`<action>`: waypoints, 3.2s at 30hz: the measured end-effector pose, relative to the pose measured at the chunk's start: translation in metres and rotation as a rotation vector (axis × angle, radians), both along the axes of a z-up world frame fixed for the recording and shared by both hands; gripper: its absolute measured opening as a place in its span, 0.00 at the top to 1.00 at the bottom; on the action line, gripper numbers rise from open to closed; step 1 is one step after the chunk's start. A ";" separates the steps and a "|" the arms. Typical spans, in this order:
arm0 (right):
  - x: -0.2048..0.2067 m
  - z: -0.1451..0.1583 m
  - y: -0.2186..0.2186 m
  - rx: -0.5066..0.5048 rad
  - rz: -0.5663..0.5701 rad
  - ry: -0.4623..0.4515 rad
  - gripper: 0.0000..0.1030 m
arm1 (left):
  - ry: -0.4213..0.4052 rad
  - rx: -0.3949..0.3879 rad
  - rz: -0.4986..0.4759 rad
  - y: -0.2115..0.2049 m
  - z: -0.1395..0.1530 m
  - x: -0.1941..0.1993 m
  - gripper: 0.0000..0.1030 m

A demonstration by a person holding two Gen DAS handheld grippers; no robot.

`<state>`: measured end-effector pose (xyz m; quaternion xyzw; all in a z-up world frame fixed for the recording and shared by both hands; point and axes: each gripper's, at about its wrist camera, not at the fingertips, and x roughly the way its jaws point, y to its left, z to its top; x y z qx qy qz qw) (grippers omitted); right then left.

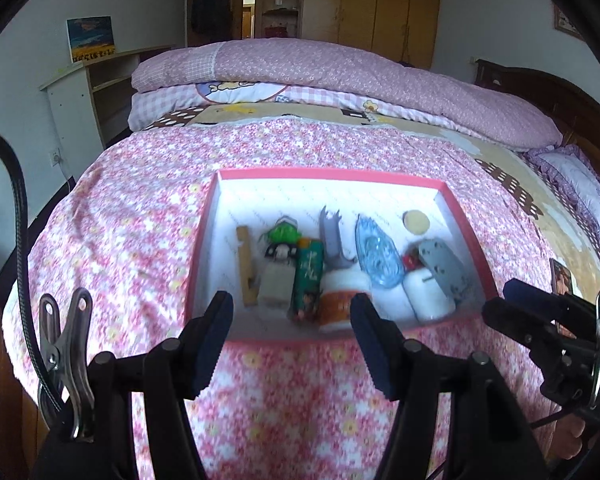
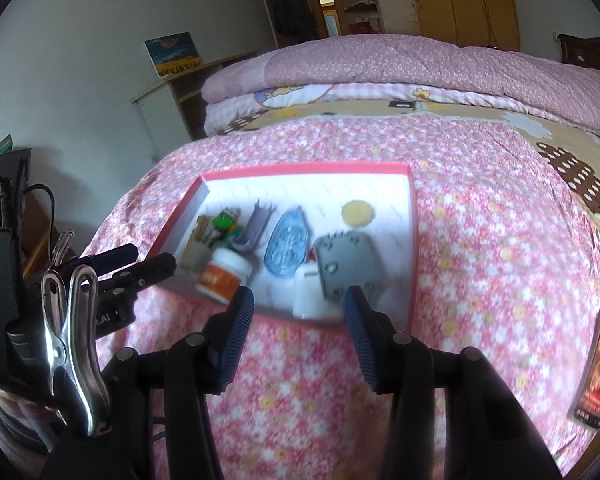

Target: Organize rigid objects

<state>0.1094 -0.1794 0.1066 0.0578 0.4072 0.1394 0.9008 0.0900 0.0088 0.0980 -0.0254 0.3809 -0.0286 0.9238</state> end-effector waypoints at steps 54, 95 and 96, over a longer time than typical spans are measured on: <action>-0.042 -0.068 0.001 -0.065 -0.097 0.129 0.53 | 0.151 0.016 0.024 -0.007 -0.070 -0.025 0.38; -0.049 -0.071 0.004 -0.083 -0.119 0.074 0.51 | 0.124 0.052 0.024 -0.012 -0.074 -0.029 0.32; -0.049 -0.071 0.004 -0.083 -0.119 0.074 0.51 | 0.123 0.053 0.024 -0.012 -0.074 -0.029 0.32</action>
